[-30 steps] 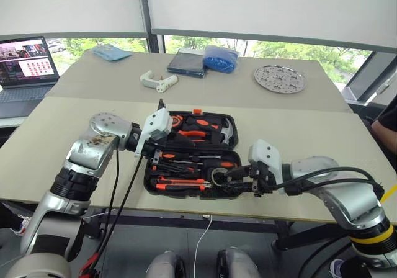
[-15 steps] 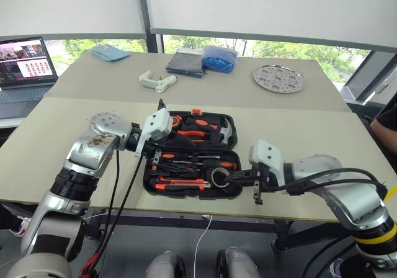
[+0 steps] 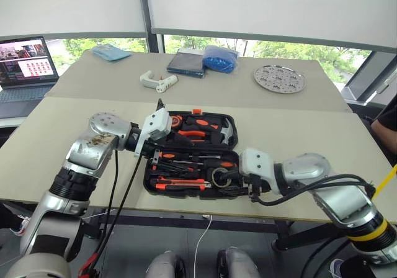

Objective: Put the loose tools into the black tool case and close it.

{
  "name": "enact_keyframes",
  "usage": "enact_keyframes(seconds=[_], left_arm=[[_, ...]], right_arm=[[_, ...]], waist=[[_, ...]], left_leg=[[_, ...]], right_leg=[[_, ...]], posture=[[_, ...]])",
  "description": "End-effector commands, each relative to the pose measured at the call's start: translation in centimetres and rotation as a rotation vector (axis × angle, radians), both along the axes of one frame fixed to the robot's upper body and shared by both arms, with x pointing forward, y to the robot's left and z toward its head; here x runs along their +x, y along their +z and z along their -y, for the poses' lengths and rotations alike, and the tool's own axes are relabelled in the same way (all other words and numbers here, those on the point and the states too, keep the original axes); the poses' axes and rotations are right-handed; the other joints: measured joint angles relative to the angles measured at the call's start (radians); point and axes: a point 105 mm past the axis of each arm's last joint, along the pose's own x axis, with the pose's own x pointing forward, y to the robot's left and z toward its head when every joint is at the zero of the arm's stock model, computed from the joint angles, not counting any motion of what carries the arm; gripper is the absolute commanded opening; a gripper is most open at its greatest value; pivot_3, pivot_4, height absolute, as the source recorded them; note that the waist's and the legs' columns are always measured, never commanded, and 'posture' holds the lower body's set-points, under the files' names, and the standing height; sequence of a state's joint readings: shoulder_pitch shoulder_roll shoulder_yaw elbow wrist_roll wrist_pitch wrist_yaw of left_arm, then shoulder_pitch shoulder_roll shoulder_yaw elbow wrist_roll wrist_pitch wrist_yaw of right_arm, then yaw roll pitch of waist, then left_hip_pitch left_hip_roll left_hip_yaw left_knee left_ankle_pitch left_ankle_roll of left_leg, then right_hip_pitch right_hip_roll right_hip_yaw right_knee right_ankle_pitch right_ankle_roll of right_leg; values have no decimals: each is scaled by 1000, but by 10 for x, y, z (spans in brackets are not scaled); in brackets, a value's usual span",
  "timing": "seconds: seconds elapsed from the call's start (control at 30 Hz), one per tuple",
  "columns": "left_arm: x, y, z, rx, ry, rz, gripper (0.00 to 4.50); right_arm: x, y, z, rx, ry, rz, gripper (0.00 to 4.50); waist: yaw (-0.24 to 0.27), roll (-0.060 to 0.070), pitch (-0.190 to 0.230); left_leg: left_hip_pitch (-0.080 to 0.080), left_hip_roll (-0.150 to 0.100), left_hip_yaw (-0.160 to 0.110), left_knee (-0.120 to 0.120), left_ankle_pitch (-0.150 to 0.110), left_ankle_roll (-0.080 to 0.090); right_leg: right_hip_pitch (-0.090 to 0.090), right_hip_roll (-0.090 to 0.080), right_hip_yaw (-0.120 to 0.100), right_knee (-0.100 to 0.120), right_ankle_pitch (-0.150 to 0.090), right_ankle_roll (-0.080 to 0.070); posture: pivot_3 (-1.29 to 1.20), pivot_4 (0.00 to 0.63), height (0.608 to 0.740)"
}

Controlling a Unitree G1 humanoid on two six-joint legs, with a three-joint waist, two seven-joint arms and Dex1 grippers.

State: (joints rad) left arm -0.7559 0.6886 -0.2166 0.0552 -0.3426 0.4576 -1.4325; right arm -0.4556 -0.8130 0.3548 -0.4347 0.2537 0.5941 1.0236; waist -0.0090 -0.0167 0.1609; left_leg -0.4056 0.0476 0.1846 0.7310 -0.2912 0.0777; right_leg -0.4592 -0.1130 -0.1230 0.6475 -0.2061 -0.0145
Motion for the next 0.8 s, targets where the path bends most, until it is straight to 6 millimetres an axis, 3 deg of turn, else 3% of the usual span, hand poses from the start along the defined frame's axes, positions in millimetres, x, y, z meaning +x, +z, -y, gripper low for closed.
enact_keyframes(seconds=[0.03,0.27,0.43,0.57,0.8], left_arm=[[0,9,-3,-8,4,44,4500],[0,9,-3,-6,2,43,4500],[-1,8,-2,0,-12,37,4500],[-2,7,0,0,-19,34,4500],[-3,8,3,-3,-40,31,4500]], right_arm=[[7,4,0,-14,14,70,1778],[13,-5,2,-46,8,101,10],[-3,13,7,-38,58,72,10],[-18,3,17,-112,84,11,10],[-11,-6,15,-97,24,-9,10]], waist=[[-1,0,0],[-3,0,0],[-1,0,0],[1,0,0],[2,0,0]], left_leg=[[0,0,0,0,0,0],[1,0,0,0,0,0],[0,0,0,0,0,0],[0,0,0,0,0,0],[0,0,0,0,0,0]], right_leg=[[0,0,0,0,0,0],[0,0,0,0,0,0],[0,0,0,0,0,0],[0,0,0,0,0,0],[0,0,0,0,0,0]], posture=[[0,150,718],[0,150,718],[0,150,718],[0,150,718],[0,150,718]])
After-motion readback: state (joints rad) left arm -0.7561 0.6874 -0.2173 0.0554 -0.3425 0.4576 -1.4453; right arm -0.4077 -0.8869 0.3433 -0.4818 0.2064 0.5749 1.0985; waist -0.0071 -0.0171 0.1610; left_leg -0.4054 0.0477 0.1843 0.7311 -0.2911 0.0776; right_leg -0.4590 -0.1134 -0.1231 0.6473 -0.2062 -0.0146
